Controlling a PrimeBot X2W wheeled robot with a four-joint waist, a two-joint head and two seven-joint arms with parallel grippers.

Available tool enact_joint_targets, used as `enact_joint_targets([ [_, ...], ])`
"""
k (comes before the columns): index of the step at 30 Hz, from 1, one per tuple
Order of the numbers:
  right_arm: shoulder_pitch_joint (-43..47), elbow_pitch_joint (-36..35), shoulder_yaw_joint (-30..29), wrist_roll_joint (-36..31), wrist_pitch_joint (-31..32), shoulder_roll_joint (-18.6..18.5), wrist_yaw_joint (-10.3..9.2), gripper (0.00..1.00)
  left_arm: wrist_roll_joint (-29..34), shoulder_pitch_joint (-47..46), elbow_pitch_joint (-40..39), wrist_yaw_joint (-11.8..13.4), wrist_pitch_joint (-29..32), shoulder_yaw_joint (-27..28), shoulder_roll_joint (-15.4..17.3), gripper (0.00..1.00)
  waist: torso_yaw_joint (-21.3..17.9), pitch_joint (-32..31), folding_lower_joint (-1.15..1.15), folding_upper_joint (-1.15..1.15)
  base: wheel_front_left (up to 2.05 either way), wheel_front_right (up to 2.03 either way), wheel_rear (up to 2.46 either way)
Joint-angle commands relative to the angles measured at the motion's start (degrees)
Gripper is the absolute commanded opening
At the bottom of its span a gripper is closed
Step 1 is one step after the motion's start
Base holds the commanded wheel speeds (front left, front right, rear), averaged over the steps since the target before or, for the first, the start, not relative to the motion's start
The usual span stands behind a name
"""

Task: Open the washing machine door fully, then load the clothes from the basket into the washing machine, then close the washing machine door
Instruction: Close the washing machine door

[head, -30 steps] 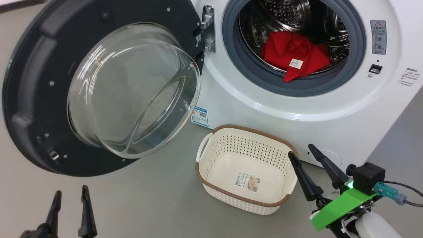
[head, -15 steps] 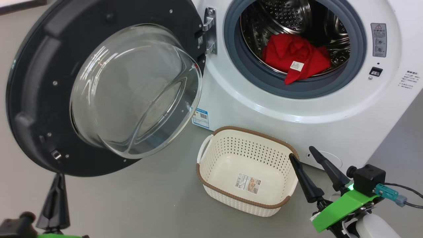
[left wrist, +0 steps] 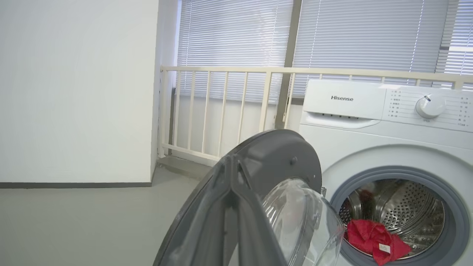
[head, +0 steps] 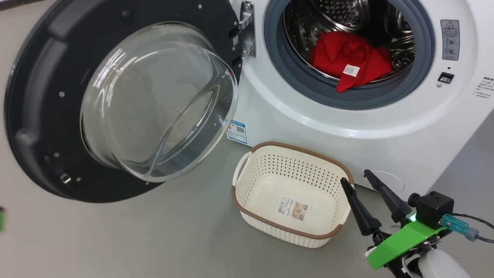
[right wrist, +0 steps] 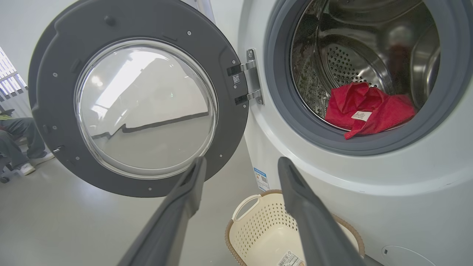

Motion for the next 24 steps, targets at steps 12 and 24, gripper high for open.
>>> enact_joint_targets([
  [12,-1.38,-1.4,1.23,0.25,-0.28,-1.11,0.09,1.0,-25.59,-21.68,18.98,3.4,16.78,13.57,10.28,0.0,-1.64,2.36,0.0,0.0,0.0,0.0,0.0],
  [24,-3.35,-1.63,1.34,0.04,-0.28,-1.61,0.09,1.0,-32.6,-30.73,41.13,7.75,23.67,16.72,15.02,0.0,-5.58,5.66,0.0,0.0,0.0,0.0,0.0],
])
